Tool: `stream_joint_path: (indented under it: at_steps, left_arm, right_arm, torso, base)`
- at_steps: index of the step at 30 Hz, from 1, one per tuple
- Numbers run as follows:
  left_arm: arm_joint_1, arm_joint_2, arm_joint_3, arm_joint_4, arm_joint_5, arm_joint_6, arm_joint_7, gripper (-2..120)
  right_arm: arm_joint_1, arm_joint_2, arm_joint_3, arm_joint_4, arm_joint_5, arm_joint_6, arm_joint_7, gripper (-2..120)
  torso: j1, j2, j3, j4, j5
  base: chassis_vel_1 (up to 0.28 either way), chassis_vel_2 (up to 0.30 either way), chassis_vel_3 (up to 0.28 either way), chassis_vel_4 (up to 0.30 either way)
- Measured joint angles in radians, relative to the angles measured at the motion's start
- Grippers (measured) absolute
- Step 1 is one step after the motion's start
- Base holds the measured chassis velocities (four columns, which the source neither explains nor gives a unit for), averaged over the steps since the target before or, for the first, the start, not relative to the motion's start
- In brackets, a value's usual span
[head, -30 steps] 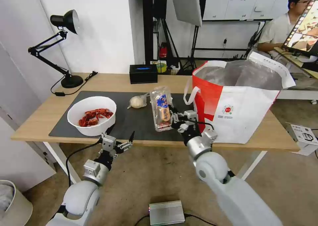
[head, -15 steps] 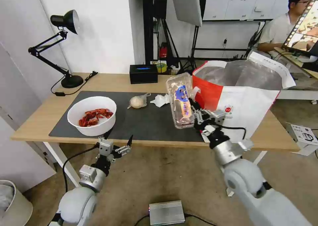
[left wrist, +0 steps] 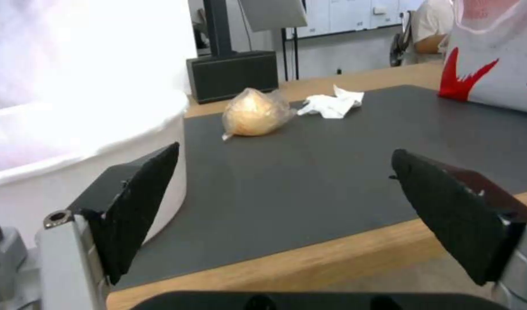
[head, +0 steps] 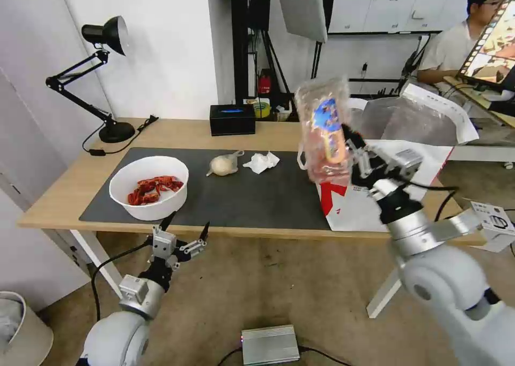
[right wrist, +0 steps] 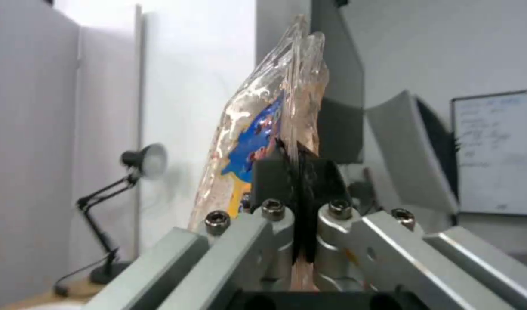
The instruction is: Pick up the trash from the table and place it into the takeout bag.
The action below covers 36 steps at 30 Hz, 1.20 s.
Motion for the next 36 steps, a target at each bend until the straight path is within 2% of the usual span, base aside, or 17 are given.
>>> stream_joint_path:
  at_steps: [4,7,12,14,18,22,25,28,32,36]
  left_arm:
    - [0.000,-0.003,-0.001,-0.004,0.000,-0.001,0.001,100]
    - [-0.005,-0.007,0.000,-0.003,0.002,-0.001,0.002,100]
    - [-0.008,-0.013,0.005,-0.003,0.003,-0.001,0.003,100]
    - [-0.010,-0.019,0.006,-0.004,0.005,-0.001,0.005,100]
    - [-0.010,-0.024,0.005,-0.007,0.005,-0.001,0.006,100]
    - [-0.006,-0.026,-0.002,-0.013,0.005,-0.002,0.012,100]
    - [-0.006,-0.027,-0.005,-0.014,0.005,-0.002,0.017,100]
    - [-0.004,-0.029,-0.018,-0.018,0.002,-0.003,0.026,100]
    - [-0.003,-0.029,-0.020,-0.018,0.002,-0.004,0.027,100]
    - [-0.005,-0.032,-0.015,-0.018,0.004,-0.005,0.027,100]
  right_arm:
    - [0.013,-0.037,0.064,0.004,0.065,-0.003,0.019,0]
    - [0.043,-0.078,0.120,-0.008,0.162,-0.023,0.054,0]
    - [0.074,-0.105,0.153,-0.027,0.243,-0.057,0.100,0]
    - [0.101,-0.123,0.164,-0.039,0.308,-0.099,0.154,0]
    - [0.137,-0.137,0.165,-0.056,0.398,-0.145,0.227,0]
    - [0.201,-0.153,0.153,-0.078,0.581,-0.206,0.367,0]
    - [0.213,-0.160,0.149,-0.084,0.616,-0.213,0.388,0]
    - [0.277,-0.187,0.125,-0.110,0.733,-0.229,0.465,0]
    - [0.322,-0.194,0.105,-0.127,0.803,-0.233,0.523,0]
    - [0.392,-0.190,0.079,-0.166,0.950,-0.233,0.628,0]
  torso:
    - [0.000,0.000,0.000,0.0000,-0.0001]
    - [0.000,0.000,0.000,0.0000,-0.0002]
    - [0.000,0.000,0.000,0.0000,-0.0002]
    - [0.000,0.000,0.000,0.0000,-0.0001]
    - [0.000,0.000,0.000,0.0000,-0.0001]
    - [0.000,0.000,0.000,0.0001,-0.0001]
    - [0.000,0.000,0.000,0.0000,-0.0001]
    - [0.000,0.000,0.000,-0.0001,-0.0002]
    - [0.000,0.000,0.000,0.0001,-0.0003]
    - [0.000,0.000,0.000,0.0000,-0.0003]
  base:
    - [0.000,0.000,0.000,0.000]
    - [0.000,0.000,0.000,0.000]
    - [0.000,0.000,0.000,0.000]
    - [0.000,0.000,0.000,0.000]
    - [0.000,0.000,0.000,0.000]
    - [0.000,0.000,0.000,0.000]
    - [0.000,0.000,0.000,0.000]
    - [0.000,0.000,0.000,0.000]
    - [0.000,0.000,0.000,0.000]
    - [0.000,0.000,0.000,0.000]
